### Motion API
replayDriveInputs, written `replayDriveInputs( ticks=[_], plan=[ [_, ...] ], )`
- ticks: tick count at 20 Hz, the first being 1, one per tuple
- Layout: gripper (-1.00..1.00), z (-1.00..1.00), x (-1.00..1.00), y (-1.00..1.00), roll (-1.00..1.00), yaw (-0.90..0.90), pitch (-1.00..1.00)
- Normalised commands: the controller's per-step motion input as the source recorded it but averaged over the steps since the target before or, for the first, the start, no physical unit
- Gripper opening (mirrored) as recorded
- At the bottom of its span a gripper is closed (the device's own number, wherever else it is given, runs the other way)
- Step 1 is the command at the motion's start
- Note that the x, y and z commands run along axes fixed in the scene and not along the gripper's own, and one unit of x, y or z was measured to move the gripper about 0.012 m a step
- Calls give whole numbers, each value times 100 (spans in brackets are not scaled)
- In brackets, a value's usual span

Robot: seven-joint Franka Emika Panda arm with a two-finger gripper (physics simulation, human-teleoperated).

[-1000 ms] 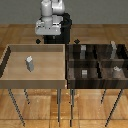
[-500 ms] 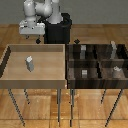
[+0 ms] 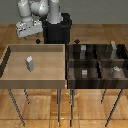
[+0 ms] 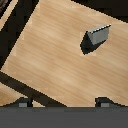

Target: Place the milk carton into the appropriate compartment.

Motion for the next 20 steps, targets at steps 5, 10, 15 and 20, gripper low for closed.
replayDriveInputs(
  ticks=[5,10,15,20],
  plan=[
    [100,0,40,0,0,18,0],
    [100,0,100,0,0,0,0],
    [100,0,40,-43,0,0,0],
    [100,0,20,-20,0,0,0]
  ],
)
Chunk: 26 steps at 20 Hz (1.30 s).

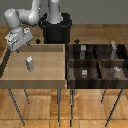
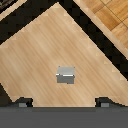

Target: Place the milk carton into the appropriate compartment.

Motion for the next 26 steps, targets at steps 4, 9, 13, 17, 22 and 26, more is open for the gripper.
replayDriveInputs(
  ticks=[4,9,13,17,22,26],
  plan=[
    [100,0,50,4,0,0,0],
    [100,0,0,20,0,0,0],
    [100,0,0,25,0,0,0],
    [100,0,-25,0,0,0,0],
    [100,-60,0,0,0,0,0],
    [100,-75,0,0,0,0,0]
  ],
)
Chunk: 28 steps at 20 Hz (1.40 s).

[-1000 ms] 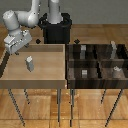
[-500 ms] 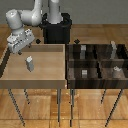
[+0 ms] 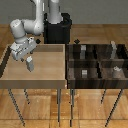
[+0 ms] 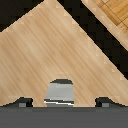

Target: Place the milk carton into the appropriate compartment.

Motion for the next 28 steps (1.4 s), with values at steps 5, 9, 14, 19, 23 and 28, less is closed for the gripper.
replayDriveInputs(
  ticks=[5,9,14,19,23,28],
  plan=[
    [-100,-60,0,0,0,0,0],
    [-100,0,0,0,0,0,0],
    [-100,80,0,0,0,0,0],
    [-100,100,0,0,0,0,0],
    [-100,100,-25,0,0,0,0],
    [-100,0,-80,0,0,0,0]
  ],
)
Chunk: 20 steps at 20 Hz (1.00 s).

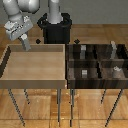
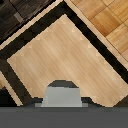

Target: Place the milk carton into the appropriate compartment.

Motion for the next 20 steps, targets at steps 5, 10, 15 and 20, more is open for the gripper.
replayDriveInputs(
  ticks=[5,10,15,20],
  plan=[
    [-100,0,-100,0,0,0,0],
    [-100,0,-80,4,0,0,0],
    [-100,0,0,100,0,0,0],
    [-100,0,0,100,0,0,0]
  ],
)
